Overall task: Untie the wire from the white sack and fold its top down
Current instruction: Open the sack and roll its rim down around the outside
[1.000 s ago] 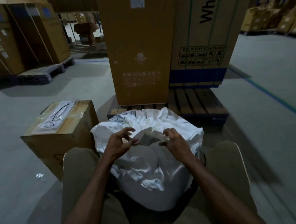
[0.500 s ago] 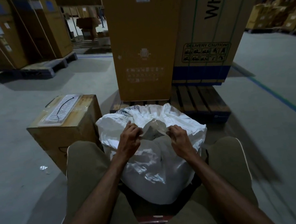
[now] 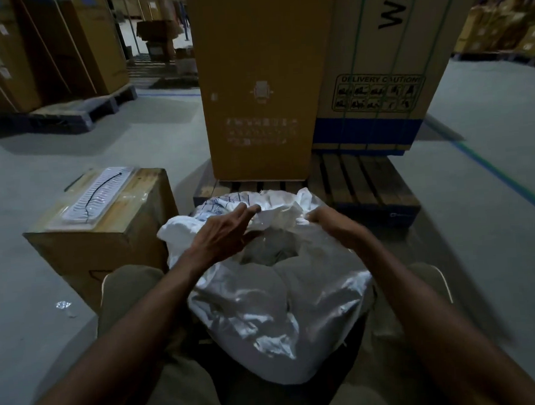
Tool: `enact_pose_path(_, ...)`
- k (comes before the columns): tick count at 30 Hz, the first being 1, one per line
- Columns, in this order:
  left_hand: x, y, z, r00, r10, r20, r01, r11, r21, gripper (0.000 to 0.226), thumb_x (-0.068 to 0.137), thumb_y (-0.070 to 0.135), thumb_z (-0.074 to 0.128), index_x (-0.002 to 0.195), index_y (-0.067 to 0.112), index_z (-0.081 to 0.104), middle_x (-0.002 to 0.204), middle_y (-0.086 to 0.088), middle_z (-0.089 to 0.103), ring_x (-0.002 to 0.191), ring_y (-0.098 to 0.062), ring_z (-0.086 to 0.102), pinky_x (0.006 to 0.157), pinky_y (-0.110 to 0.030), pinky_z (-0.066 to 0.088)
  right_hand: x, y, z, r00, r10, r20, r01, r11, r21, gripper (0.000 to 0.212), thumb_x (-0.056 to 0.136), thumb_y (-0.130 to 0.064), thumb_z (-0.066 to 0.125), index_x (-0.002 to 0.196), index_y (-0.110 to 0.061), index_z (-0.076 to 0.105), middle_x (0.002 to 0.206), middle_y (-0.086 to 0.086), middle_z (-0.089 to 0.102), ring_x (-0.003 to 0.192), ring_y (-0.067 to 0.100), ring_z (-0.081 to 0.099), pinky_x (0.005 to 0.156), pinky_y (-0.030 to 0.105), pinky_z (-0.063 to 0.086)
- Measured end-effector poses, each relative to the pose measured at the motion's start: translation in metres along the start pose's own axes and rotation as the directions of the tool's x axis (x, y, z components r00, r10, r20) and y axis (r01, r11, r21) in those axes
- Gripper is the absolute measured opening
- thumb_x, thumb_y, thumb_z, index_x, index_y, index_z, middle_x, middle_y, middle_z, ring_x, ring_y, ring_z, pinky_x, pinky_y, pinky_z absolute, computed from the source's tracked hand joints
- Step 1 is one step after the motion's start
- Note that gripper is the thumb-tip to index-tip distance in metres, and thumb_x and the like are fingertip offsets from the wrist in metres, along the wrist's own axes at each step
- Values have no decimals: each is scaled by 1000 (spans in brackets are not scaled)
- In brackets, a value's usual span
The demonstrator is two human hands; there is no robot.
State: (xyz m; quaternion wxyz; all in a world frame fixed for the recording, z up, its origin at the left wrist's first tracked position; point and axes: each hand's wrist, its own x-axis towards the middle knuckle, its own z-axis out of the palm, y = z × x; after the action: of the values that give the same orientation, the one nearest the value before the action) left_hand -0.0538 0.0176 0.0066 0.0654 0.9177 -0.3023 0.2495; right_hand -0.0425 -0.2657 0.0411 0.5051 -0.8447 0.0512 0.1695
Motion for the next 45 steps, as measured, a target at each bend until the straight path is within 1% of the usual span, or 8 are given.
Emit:
enact_pose_path(7,70,-37,-57,995,19,99,-28,996,88,34,104,47,37,133,31,44,105,-8,66,67,-27,63,48,-28,39,15,-101,-58,960,-276,35,274,912,-306,39,105,-24,48,71,-7,59,70,6,52,60,19,46,62,36,37)
enact_pose_path(10,113,-48,-100,992,-25,121,19,998,52,29,105,35,50,133,26,53,101,1,71,63,-23,58,44,-20,25,15,-139,-74,931,-358,76,352,817,-456,53,100,-55,56,120,-6,60,98,2,57,86,25,56,71,36,45)
enact_pose_path(19,184,-89,-109,908,-352,229,394,901,-179,21,102,14,46,105,16,66,106,-7,64,86,-25,56,68,-34,43,53,-170,-76,639,-761,114,301,112,-947,31,106,-34,51,135,-24,47,110,12,53,66,19,52,57,35,47)
enact_pose_path(27,192,-78,-90,930,-298,214,359,861,-361,12,105,25,49,114,26,58,94,-2,65,75,-19,60,64,-34,49,79,-182,-62,866,-473,-161,367,820,-440,36,107,-40,48,75,-23,50,72,-3,58,65,19,55,62,41,49)
enact_pose_path(30,188,-79,-88,934,-213,285,231,972,-32,57,103,53,45,155,41,26,114,-4,67,86,-28,68,68,-35,55,79,-190,-57,955,-283,-85,248,924,-291,45,106,-47,45,69,-21,45,64,-3,43,56,15,38,57,31,30)
enact_pose_path(34,181,-83,-74,982,-103,159,89,992,88,28,106,30,48,132,38,53,112,4,73,73,-16,62,57,-28,51,78,-192,-62,986,102,131,-101,995,-12,30,106,-27,47,116,-8,68,113,10,67,93,23,59,82,37,48)
enact_pose_path(38,183,-88,-55,973,-141,184,159,983,-89,22,100,10,50,114,23,63,105,0,56,84,-16,49,69,-31,48,78,-179,-63,995,-88,50,91,995,-48,54,103,-61,43,118,-16,66,123,9,67,106,26,63,87,42,43)
enact_pose_path(45,193,-96,-53,789,-346,508,608,561,-562,40,101,20,42,67,13,61,62,1,49,59,-16,38,64,-34,33,94,-144,-79,554,-790,262,389,-33,-921,41,102,-51,50,136,-31,39,94,1,58,49,15,45,42,27,36)
